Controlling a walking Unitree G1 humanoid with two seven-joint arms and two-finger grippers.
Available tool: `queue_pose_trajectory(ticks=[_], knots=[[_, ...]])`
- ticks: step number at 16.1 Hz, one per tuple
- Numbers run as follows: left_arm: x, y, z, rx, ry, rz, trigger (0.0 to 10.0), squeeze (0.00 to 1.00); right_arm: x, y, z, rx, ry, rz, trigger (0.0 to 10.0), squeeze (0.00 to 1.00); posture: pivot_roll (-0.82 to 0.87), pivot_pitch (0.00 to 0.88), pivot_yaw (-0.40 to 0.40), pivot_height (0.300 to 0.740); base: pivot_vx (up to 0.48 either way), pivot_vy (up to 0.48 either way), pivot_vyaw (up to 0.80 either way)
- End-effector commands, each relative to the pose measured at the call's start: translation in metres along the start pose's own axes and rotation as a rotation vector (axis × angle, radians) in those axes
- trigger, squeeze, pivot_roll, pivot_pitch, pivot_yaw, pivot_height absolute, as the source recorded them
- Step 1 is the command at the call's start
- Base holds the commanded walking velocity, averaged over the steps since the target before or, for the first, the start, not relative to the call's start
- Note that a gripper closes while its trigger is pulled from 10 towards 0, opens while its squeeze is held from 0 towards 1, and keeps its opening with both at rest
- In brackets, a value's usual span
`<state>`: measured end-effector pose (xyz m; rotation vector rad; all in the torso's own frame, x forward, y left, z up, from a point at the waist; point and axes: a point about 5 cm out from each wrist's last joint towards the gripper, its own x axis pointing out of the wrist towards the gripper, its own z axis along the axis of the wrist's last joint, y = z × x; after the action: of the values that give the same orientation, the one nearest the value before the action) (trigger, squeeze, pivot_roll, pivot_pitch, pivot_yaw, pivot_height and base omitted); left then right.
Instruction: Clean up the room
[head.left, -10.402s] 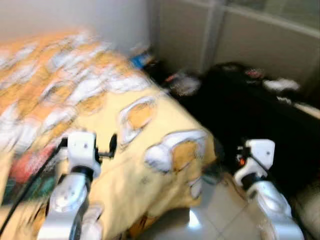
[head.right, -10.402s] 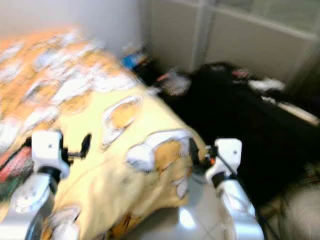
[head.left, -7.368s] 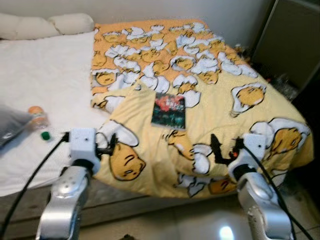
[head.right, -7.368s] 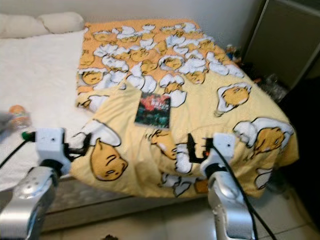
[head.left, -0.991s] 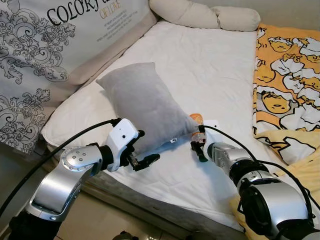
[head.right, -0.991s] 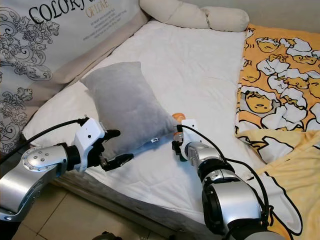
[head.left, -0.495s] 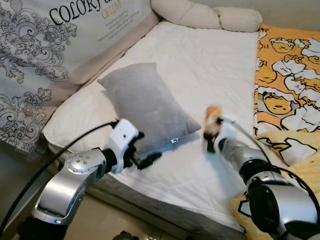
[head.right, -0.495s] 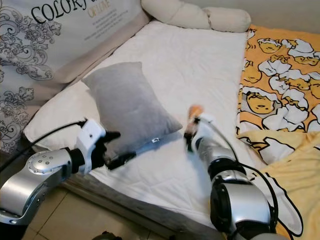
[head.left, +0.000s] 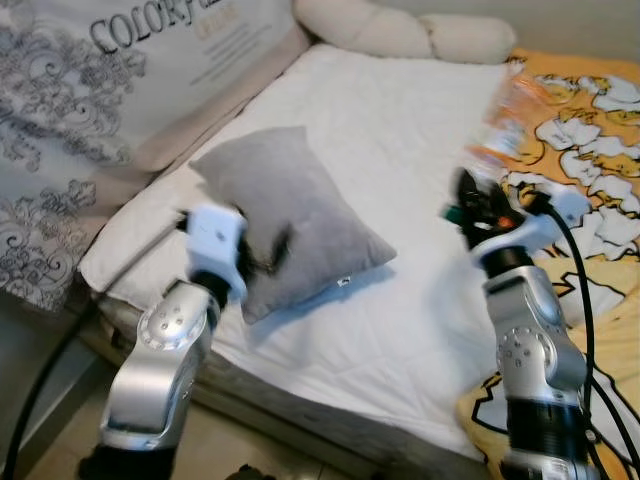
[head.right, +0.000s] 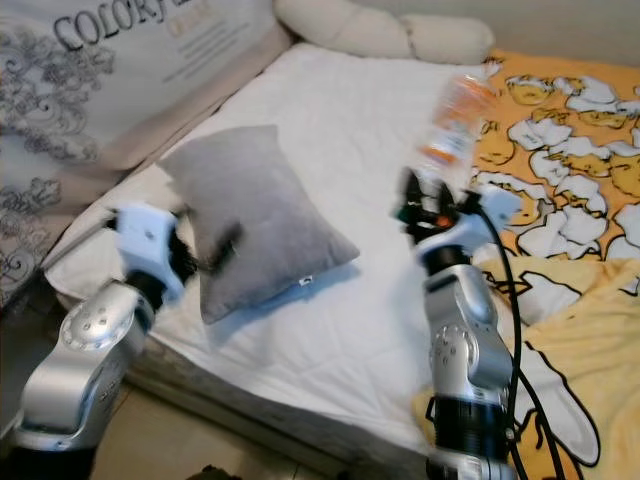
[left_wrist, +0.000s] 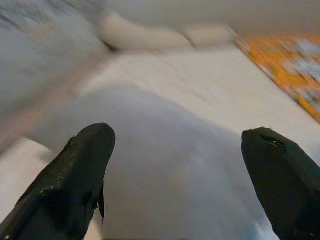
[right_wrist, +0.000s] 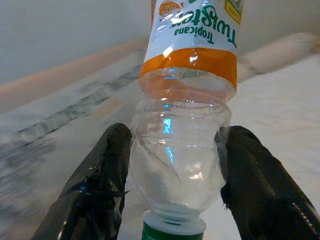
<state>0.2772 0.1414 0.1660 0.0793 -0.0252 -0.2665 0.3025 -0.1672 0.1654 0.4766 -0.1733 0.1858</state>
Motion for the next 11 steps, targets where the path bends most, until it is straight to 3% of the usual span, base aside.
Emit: queue_pose_trajectory(ticks=[1,4,6,11], knots=[[-0.003,0.007,-0.005,0.010,0.040,0.037,10.0,0.00,-0.006,0.013,-0.005,-0.020,0.054,0.072,10.0,0.00,-0.04,0.000,0.037,0.740,0.000,0.000,0.80],[-0.010,0.009,-0.013,0.059,0.101,-0.035,10.0,0.00,-0.025,0.032,-0.026,-0.114,0.221,0.186,10.0,0.00,-0.03,0.000,0.033,0.740,0.000,0.000,0.80],[-0.016,0.018,-0.014,-0.042,0.080,0.071,10.0,0.00,-0.031,0.037,-0.031,-0.074,0.261,0.189,10.0,0.00,-0.02,0.000,0.023,0.740,0.000,0.000,0.80],[-0.013,0.015,-0.014,0.017,0.107,0.074,10.0,0.00,-0.039,0.031,-0.043,-0.129,0.322,0.157,10.0,0.00,-0.01,0.000,0.025,0.740,0.000,0.000,0.80]])
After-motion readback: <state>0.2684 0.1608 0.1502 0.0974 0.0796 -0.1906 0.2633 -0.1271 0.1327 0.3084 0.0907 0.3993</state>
